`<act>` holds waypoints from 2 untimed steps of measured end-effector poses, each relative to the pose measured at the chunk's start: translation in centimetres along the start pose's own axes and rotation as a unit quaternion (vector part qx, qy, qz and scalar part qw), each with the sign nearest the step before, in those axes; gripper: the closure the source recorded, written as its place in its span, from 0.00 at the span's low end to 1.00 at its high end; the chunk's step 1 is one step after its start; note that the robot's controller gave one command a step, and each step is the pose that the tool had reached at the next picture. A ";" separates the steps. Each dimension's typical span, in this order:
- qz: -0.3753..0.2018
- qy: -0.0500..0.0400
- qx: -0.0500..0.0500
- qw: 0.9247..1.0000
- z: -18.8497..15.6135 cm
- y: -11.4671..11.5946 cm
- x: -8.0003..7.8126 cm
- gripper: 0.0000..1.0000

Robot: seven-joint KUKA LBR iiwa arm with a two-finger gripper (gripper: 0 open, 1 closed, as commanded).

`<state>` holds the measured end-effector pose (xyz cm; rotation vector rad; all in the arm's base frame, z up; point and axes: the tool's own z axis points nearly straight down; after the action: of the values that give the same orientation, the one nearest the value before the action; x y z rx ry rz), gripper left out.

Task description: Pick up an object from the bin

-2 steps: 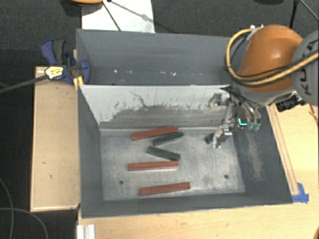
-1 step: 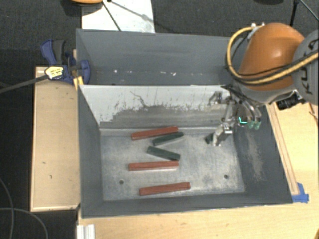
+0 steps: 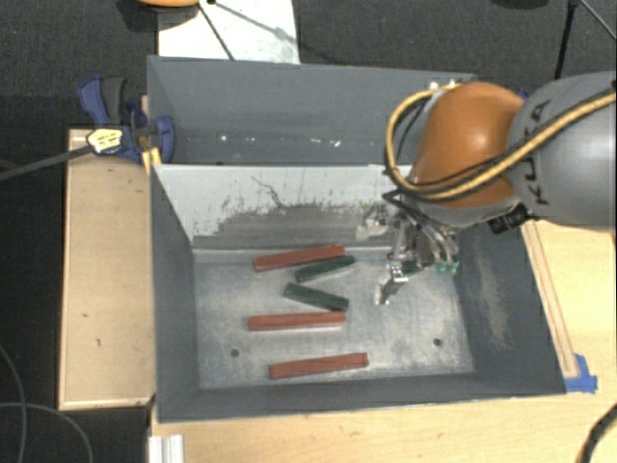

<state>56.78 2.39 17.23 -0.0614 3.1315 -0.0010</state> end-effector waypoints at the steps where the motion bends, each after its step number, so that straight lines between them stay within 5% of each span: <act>1: 0.035 0.002 -0.001 0.999 6.7 -0.3 0.2 0.00; 2: -0.032 -0.006 0.002 0.999 8.8 0.7 -0.8 0.00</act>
Offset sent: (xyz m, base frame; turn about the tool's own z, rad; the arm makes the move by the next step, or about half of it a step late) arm 0.0034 0.0168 -0.1023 -0.0823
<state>57.66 3.07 8.39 -0.1598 3.1164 -0.0083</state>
